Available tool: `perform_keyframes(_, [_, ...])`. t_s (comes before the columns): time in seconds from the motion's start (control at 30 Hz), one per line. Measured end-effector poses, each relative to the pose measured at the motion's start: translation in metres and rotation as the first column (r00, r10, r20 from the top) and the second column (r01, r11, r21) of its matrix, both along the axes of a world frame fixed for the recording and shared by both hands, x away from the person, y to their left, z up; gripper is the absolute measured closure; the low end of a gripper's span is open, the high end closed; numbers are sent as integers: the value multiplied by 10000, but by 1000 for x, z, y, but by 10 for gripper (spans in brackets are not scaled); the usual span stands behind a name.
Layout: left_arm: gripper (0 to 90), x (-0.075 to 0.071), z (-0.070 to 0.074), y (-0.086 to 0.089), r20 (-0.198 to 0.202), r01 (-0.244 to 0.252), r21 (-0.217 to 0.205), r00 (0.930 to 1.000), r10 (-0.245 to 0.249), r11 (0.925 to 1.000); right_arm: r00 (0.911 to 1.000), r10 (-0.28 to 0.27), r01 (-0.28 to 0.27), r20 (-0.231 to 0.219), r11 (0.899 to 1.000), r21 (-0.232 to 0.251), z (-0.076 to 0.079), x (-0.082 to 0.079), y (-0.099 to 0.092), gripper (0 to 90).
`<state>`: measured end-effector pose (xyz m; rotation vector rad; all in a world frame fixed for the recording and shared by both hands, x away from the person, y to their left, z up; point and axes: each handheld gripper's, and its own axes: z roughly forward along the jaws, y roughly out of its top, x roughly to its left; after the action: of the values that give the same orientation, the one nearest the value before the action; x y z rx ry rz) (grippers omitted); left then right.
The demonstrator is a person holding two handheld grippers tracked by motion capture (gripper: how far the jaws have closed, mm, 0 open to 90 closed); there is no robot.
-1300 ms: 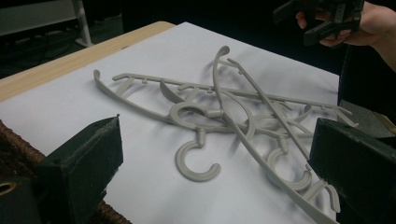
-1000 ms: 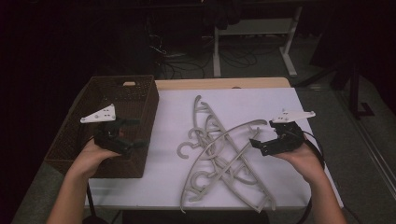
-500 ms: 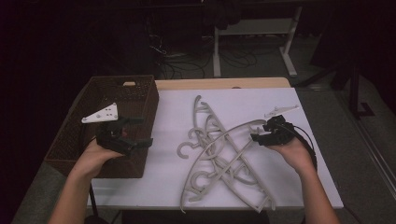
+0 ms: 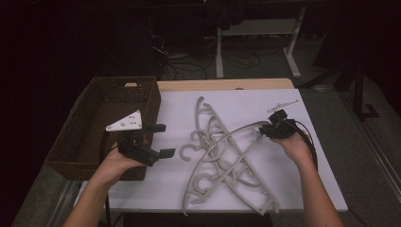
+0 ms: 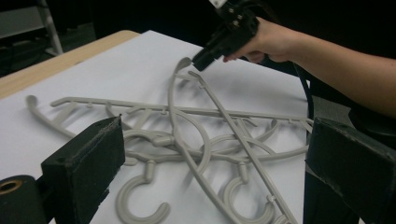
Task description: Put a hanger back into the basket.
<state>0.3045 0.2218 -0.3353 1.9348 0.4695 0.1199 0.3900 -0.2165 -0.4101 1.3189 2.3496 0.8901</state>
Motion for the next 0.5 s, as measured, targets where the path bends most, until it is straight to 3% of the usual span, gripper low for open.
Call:
perform_keyframes(0.2, [40,-2,-18,-19,-345,139,208,9993,-132,9997,9999,84,-88,-147,9996,-265,-2,17,4,889])
perform_keyframes(0.5, [40,-4,-45,-38,-689,257,401,9974,-229,9989,9995,79,-93,-297,9987,-498,-8,35,13,890])
